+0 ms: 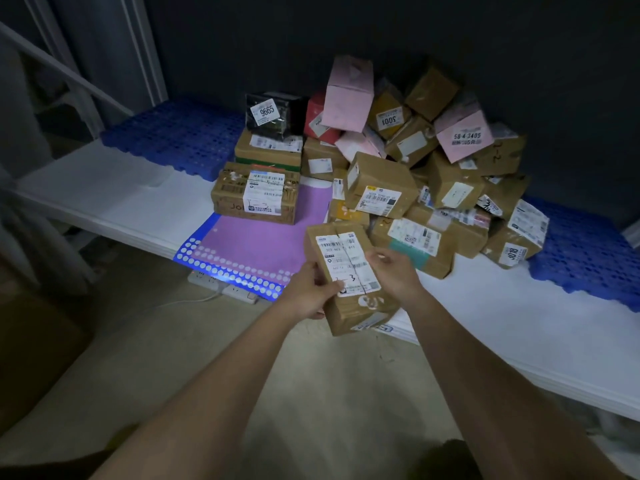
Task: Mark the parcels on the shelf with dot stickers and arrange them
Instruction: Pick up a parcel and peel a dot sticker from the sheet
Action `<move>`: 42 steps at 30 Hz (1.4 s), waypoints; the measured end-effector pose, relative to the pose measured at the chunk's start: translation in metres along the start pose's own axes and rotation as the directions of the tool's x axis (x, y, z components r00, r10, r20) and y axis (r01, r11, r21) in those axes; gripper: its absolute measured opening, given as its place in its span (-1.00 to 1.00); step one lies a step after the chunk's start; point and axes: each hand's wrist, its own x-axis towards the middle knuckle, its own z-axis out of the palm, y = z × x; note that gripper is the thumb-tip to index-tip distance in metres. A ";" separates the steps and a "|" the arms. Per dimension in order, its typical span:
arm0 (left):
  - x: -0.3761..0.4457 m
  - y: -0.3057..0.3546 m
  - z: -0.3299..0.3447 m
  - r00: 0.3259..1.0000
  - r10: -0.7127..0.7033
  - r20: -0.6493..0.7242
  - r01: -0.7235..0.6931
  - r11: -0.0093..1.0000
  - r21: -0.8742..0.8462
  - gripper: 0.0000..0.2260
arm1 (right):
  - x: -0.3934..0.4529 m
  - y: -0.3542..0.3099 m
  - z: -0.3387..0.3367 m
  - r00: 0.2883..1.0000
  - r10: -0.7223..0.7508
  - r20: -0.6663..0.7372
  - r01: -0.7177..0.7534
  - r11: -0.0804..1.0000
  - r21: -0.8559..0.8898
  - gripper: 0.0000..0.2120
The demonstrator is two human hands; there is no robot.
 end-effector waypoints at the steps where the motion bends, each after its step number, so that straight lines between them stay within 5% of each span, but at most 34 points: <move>1: 0.003 0.000 0.003 1.000 -0.005 -0.013 0.005 1.000 0.004 -0.66 | 0.003 0.000 -0.002 0.999 -0.047 -0.017 0.046 0.996 -0.076 -0.70; 5: 0.009 0.004 0.019 1.000 -0.006 -0.013 0.006 0.999 -0.045 -0.61 | 0.001 -0.006 -0.008 0.951 -0.293 -0.096 0.239 0.898 -0.369 -0.66; 9: 0.010 0.001 0.006 0.999 0.001 -0.040 -0.003 0.999 -0.049 -0.78 | -0.009 -0.023 -0.001 0.865 -0.497 -0.067 0.428 0.801 -0.418 -0.73; 13: 0.013 -0.019 -0.045 0.936 0.164 -0.311 -0.123 0.981 0.148 -0.88 | -0.011 -0.046 0.027 0.756 -0.654 0.036 0.603 0.674 -0.426 -0.80; 18: 0.007 -0.040 -0.100 0.849 0.224 -0.479 -0.120 0.964 0.238 -0.87 | -0.011 -0.063 0.085 0.754 -0.611 0.243 0.644 0.610 -0.462 -0.80; 24: 0.013 -0.064 -0.113 0.848 0.177 -0.499 -0.092 0.977 0.192 -0.88 | 0.001 -0.051 0.125 0.834 -0.337 0.438 0.549 0.588 -0.594 -0.51; 33: 0.016 -0.072 -0.101 0.886 0.129 -0.445 -0.080 0.989 0.127 -0.81 | 0.005 -0.042 0.118 0.822 -0.439 0.363 0.569 0.651 -0.503 -0.86; 38: 0.017 -0.065 -0.087 0.899 0.067 -0.433 -0.110 0.991 -0.075 -0.80 | -0.003 -0.039 0.124 0.764 -0.618 0.185 0.623 0.630 -0.464 -0.82; 42: 0.019 -0.059 -0.081 0.892 0.036 -0.452 -0.167 0.953 -0.255 -0.79 | -0.010 -0.042 0.134 0.690 -0.702 0.179 0.696 0.573 -0.432 -0.72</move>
